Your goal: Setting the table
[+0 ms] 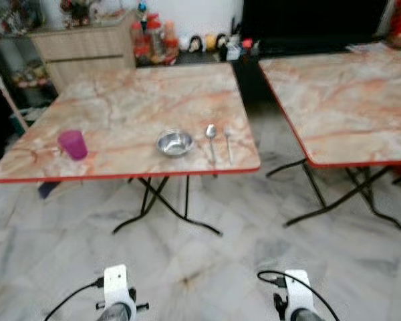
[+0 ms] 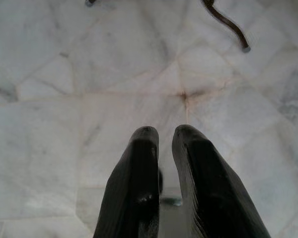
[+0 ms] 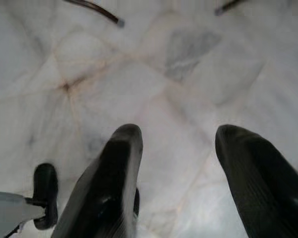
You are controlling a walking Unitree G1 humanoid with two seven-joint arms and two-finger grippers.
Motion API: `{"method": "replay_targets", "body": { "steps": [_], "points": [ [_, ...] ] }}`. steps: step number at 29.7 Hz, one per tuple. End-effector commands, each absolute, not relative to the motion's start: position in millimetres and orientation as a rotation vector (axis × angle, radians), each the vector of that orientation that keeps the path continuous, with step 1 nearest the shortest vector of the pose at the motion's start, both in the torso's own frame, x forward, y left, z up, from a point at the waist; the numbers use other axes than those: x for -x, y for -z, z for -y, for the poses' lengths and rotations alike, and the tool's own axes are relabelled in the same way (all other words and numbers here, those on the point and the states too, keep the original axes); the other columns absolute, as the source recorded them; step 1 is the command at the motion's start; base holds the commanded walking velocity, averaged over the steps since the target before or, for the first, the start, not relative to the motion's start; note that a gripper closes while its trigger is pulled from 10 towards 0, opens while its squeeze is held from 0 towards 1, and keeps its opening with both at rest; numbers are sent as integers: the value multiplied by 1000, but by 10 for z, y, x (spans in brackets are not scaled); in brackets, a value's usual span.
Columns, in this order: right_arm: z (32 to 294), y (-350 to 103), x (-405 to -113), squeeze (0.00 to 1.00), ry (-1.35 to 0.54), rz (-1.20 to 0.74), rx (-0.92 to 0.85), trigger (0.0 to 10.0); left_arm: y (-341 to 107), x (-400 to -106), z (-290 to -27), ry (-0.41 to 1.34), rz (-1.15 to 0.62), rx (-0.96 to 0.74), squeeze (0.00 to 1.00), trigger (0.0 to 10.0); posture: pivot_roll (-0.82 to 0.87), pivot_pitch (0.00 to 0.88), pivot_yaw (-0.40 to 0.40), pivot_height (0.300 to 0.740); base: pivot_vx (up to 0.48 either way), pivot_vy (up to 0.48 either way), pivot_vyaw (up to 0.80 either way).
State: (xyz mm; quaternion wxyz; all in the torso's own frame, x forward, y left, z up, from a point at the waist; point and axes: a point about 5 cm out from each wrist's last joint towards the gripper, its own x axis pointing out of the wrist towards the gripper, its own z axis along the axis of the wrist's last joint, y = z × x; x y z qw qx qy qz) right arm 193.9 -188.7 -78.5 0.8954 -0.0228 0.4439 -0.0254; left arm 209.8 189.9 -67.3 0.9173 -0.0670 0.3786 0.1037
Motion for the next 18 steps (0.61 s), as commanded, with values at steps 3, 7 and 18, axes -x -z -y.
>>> {"method": "replay_targets", "body": {
  "steps": [3,7,18],
  "points": [
    [1777,762,-2004,0,25,-898,32,10000,690,-2052,-1978,-236,-791,129,0,10000,-19,0,7,732,262,0,0],
    [1773,758,-2012,0,24,-898,39,10000,690,-2055,-1967,-221,-794,117,0,10000,-17,0,10,732,262,0,0],
    [1757,763,-2007,0,25,-899,30,10000,694,-2044,-1988,-208,-802,95,0,10000,-21,0,18,732,283,0,0]
  ]
}}
